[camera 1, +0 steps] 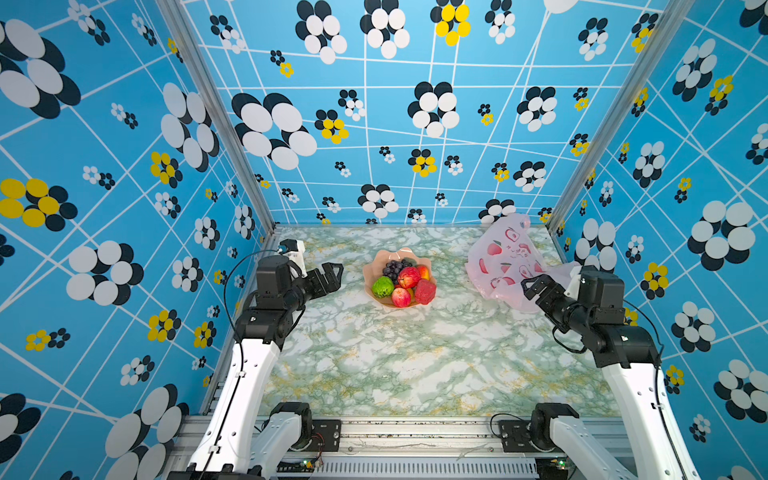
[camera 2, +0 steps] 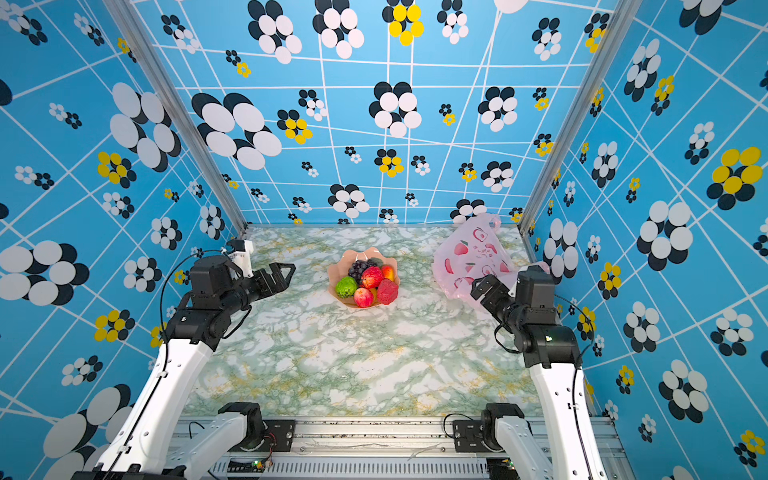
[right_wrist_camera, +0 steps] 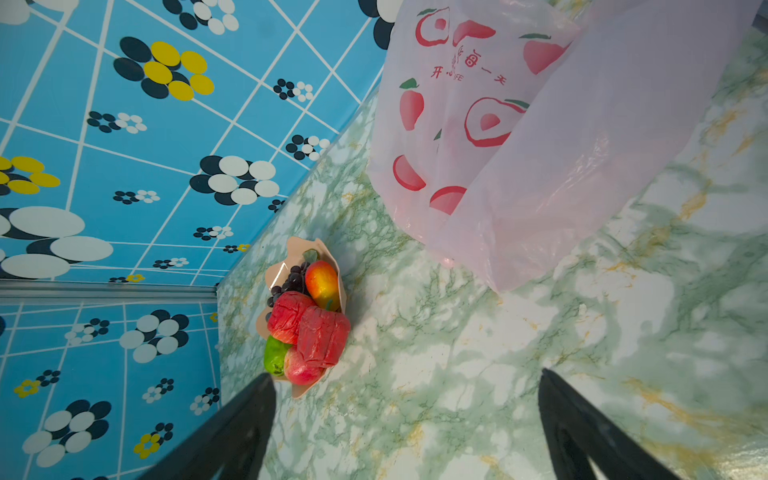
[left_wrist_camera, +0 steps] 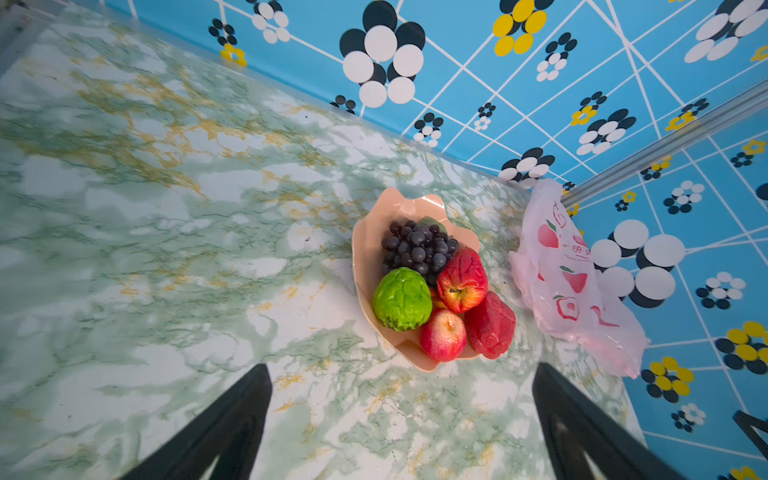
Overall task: Place the fruits into the plastic bag
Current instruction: 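Grasp the pink plastic bag with the right gripper while the left arm rises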
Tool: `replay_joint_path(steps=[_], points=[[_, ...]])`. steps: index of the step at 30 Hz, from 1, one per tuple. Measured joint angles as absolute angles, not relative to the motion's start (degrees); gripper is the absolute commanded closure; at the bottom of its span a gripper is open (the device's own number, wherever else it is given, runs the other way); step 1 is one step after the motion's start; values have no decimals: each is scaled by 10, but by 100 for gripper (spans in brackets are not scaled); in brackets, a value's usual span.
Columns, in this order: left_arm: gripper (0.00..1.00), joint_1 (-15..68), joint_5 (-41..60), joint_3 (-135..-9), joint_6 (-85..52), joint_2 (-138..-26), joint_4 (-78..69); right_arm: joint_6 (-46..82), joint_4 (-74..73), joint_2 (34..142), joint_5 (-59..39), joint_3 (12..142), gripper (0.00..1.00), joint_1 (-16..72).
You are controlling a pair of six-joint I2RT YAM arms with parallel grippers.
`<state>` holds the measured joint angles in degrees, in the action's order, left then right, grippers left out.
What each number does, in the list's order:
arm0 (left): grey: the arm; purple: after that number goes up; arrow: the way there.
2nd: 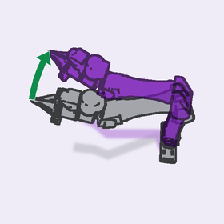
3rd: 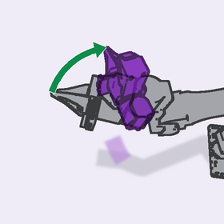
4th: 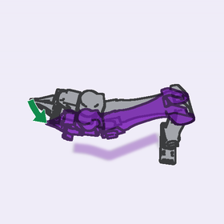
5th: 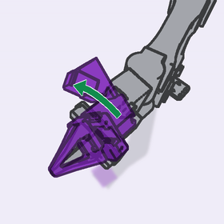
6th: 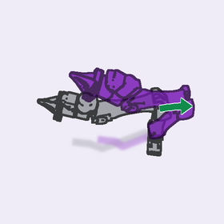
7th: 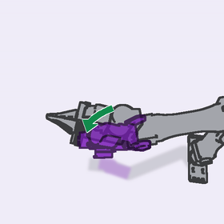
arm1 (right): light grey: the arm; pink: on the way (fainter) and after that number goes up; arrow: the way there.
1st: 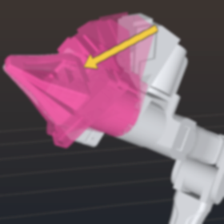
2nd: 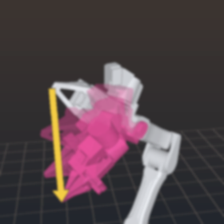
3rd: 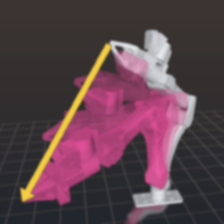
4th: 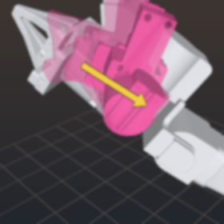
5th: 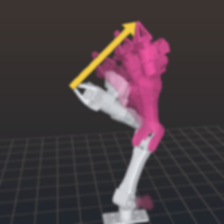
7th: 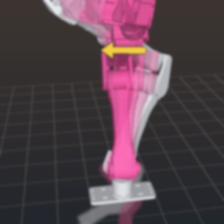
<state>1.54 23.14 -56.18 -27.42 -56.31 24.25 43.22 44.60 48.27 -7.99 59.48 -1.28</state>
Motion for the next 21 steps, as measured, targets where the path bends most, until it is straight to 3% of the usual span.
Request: replay_joint_path(steps=[12,21], points=[[1,24,292,-566,-340,-568,315,585,419,533,-108,569,1,-46],[1,27,307,-575,-361,-560,351,667,338,560,-156,470,1,-96]])
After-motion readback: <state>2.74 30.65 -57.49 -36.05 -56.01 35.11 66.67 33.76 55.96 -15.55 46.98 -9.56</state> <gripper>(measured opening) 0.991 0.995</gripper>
